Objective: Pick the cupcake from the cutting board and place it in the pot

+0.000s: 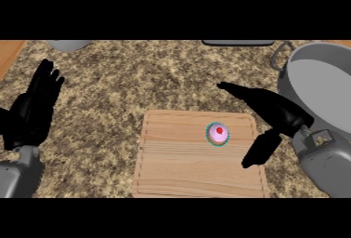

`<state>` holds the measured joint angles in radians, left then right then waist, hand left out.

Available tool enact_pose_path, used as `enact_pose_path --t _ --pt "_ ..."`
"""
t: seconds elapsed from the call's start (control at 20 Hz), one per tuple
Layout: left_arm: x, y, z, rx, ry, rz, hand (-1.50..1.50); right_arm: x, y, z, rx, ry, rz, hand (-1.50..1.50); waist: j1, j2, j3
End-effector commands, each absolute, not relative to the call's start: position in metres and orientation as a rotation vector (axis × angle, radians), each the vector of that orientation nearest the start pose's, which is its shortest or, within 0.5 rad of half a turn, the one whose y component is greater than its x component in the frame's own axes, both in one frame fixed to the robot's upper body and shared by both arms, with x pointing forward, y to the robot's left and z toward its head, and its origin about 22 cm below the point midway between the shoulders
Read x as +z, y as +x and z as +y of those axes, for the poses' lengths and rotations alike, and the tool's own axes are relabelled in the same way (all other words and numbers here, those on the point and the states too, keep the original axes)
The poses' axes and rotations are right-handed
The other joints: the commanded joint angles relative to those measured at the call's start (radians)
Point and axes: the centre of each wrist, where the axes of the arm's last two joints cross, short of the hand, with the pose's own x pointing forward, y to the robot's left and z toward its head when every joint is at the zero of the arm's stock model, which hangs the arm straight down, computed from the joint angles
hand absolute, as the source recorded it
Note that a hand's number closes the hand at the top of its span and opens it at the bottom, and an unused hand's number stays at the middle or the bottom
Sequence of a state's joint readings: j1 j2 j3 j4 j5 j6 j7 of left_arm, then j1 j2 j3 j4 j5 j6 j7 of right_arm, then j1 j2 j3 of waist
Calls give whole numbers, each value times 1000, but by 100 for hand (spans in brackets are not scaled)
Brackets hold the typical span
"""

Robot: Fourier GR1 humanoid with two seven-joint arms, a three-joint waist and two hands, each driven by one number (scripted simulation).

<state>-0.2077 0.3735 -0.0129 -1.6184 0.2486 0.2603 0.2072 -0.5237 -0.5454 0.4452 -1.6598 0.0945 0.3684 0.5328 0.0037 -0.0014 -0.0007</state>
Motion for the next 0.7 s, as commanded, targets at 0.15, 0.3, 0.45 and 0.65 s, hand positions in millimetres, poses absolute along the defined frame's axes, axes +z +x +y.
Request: enact_pose_path --t 0.15,0.3,0.45,0.65 --pt "86 283 279 68 190 -1623 0 133 281 -168 1225 -298 -1255 -150 -5 0 1" --pt "89 274 253 72 184 -1618 0 141 290 -140 1260 -320 -1202 -150 0 0 1" --pt "67 281 290 88 204 -1601 0 108 291 -164 1286 -399 -1123 -150 -4 2 0" --pt "79 286 283 84 193 -1596 0 110 306 -153 1277 -400 -1124 -150 -1 1 1"
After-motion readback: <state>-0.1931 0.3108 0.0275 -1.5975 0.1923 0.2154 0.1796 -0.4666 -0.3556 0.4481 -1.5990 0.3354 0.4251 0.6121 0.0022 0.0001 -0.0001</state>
